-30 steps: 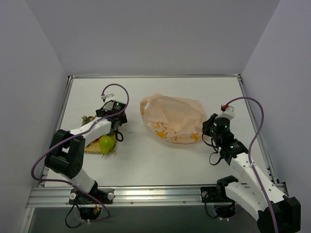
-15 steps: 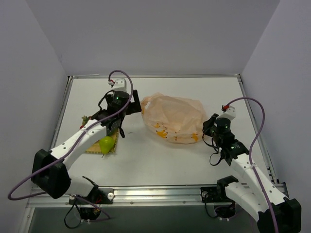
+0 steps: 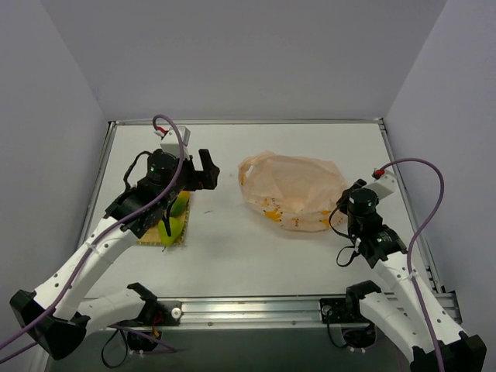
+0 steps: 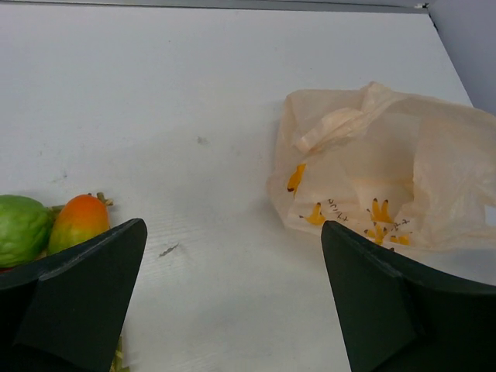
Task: Take the fake fruits out of the plastic bag
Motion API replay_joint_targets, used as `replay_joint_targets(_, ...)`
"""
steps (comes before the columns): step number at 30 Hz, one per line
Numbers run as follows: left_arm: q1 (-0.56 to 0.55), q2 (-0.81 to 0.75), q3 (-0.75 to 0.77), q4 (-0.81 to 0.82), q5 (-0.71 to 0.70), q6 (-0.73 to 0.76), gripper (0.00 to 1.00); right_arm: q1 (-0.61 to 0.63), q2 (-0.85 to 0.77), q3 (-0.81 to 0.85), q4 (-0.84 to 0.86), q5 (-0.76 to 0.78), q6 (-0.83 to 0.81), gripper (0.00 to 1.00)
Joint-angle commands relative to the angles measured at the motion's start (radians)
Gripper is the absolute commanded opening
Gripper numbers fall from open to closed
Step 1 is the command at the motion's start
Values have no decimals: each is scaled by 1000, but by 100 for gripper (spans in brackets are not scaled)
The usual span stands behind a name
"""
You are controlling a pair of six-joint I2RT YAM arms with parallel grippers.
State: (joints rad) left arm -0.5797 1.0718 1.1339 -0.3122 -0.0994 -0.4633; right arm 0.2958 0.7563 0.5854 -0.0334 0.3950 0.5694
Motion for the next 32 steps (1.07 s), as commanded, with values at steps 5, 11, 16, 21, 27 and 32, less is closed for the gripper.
replay_joint_targets(5,1,-108,63,-180,23,146,94,-9,-3,13,-19,122,31,79)
replay_joint_targets(11,1,-185,47,-171,-16,152,94,-9,-83,236,-120,156,-51,100)
replay_joint_targets(16,3,-242,44,-171,-17,189,94,-9,-190,366,-128,176,-85,100)
replay_joint_targets(21,1,-286,12,-151,-8,195,94,-9,-235,311,-125,177,-57,100)
replay_joint_targets(27,1,-375,-6,-146,-55,219,94,-9,-224,275,-117,117,-34,100)
replay_joint_targets(32,3,-423,-43,-145,-114,203,94,-7,-216,283,-80,73,-31,100)
